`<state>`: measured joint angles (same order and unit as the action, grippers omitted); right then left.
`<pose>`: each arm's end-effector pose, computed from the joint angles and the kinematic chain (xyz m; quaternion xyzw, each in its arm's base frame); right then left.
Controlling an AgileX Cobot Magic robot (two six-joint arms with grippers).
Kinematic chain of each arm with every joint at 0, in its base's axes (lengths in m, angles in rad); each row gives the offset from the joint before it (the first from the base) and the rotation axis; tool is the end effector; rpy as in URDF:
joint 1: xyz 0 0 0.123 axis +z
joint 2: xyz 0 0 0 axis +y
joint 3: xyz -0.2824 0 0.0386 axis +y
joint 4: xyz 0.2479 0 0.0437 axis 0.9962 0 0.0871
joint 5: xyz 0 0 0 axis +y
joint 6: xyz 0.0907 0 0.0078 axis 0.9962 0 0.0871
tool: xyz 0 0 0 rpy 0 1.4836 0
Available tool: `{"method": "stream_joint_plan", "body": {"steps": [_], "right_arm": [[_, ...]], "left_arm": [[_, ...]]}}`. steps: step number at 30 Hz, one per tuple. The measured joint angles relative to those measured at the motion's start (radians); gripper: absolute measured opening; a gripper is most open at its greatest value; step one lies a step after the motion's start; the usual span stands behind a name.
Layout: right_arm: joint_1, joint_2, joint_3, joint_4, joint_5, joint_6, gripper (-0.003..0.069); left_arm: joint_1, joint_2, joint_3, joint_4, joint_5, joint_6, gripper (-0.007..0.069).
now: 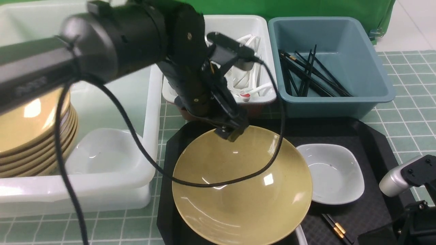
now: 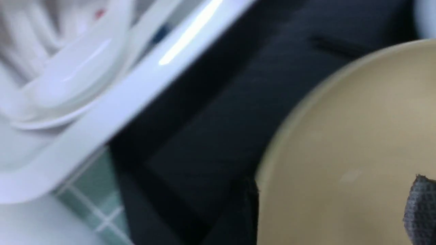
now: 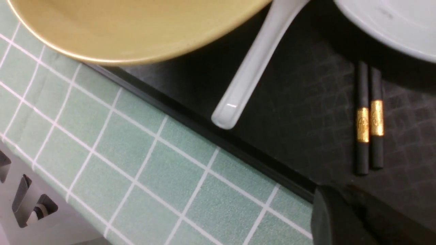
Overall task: On blue table put chopsticks spoon bowls plates into blue grey white boxes.
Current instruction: 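Grasp the large bowl on the tray by its rim, then place the tan bowl onto the bowl stack in the left bin with the left gripper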
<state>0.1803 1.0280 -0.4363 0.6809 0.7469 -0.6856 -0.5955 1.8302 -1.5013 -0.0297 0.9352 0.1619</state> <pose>0.1430 0.0657 0.2084 -0.2036 0.9311 0.2171 0.2109 0.3244 -0.2224 0.2633 0.3567 0.9134 -0.0552 0.1882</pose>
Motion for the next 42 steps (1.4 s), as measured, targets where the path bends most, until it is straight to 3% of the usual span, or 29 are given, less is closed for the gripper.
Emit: {"method": "stream_joint_plan", "body": {"steps": [6, 11, 17, 21, 24, 29, 36, 39, 41, 42], "right_arm": [[0.0, 0.0, 0.0, 0.002, -0.005, 0.0, 0.0061], [0.0, 0.0, 0.0, 0.002, -0.005, 0.0, 0.0069], [0.0, 0.0, 0.0, 0.002, -0.005, 0.0, 0.0073], [0.0, 0.0, 0.0, 0.002, -0.01, 0.0, 0.0077], [0.0, 0.0, 0.0, 0.002, -0.021, 0.0, 0.0077], [0.0, 0.0, 0.0, 0.003, -0.023, 0.0, 0.0078], [0.0, 0.0, 0.0, 0.004, -0.024, 0.0, 0.0079], [0.0, 0.0, 0.0, 0.006, -0.029, 0.0, 0.0081], [0.0, 0.0, 0.0, 0.011, -0.033, 0.0, 0.0085], [0.0, 0.0, 0.0, 0.019, -0.034, 0.0, 0.0087]], "left_arm": [[0.0, 0.124, 0.0, 0.038, -0.018, -0.015, 0.0566], [0.0, 0.179, 0.0, -0.028, 0.011, -0.018, 0.0532], [0.002, 0.176, -0.002, -0.052, 0.052, 0.005, 0.0342], [0.002, 0.124, -0.011, -0.112, 0.086, 0.006, 0.0125], [0.0, 0.076, -0.015, -0.152, 0.091, 0.006, 0.003], [0.0, -0.015, -0.015, -0.169, 0.066, 0.036, 0.0008], [0.034, -0.325, -0.015, -0.255, 0.081, 0.136, 0.0008], [0.132, -0.461, -0.015, -0.185, 0.095, 0.147, 0.0006], [0.238, -0.528, -0.016, -0.099, 0.095, 0.12, 0.0006], [0.34, -0.558, -0.016, -0.035, 0.095, 0.082, 0.0006]]}}
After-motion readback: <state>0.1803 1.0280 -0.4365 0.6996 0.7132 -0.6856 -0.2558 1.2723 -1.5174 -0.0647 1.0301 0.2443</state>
